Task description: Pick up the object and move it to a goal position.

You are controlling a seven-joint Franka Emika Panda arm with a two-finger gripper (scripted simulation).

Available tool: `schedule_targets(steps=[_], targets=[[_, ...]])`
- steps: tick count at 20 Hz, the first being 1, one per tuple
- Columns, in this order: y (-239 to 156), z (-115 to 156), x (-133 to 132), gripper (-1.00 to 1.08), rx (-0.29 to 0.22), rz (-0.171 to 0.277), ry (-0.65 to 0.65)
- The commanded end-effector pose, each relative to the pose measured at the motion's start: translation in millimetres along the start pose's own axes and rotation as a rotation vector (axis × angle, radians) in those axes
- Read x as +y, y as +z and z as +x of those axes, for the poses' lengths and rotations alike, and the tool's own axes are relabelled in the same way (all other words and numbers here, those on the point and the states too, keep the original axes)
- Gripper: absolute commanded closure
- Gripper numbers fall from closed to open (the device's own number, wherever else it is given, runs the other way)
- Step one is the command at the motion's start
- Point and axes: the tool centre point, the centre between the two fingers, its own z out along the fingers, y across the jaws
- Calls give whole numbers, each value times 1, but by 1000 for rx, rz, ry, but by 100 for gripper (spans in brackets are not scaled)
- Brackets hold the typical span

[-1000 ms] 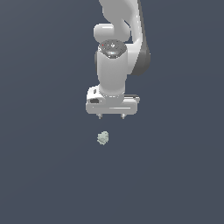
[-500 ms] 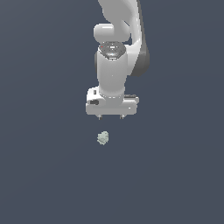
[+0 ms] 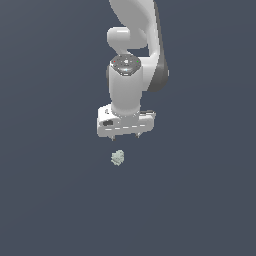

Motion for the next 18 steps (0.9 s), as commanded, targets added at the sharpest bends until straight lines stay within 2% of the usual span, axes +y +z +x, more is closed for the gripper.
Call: schedule_targets(steps=[1,18], targets=[[5,1,2,-92,-2,-1,-54],[48,6,21,-92,-8,5,-491]])
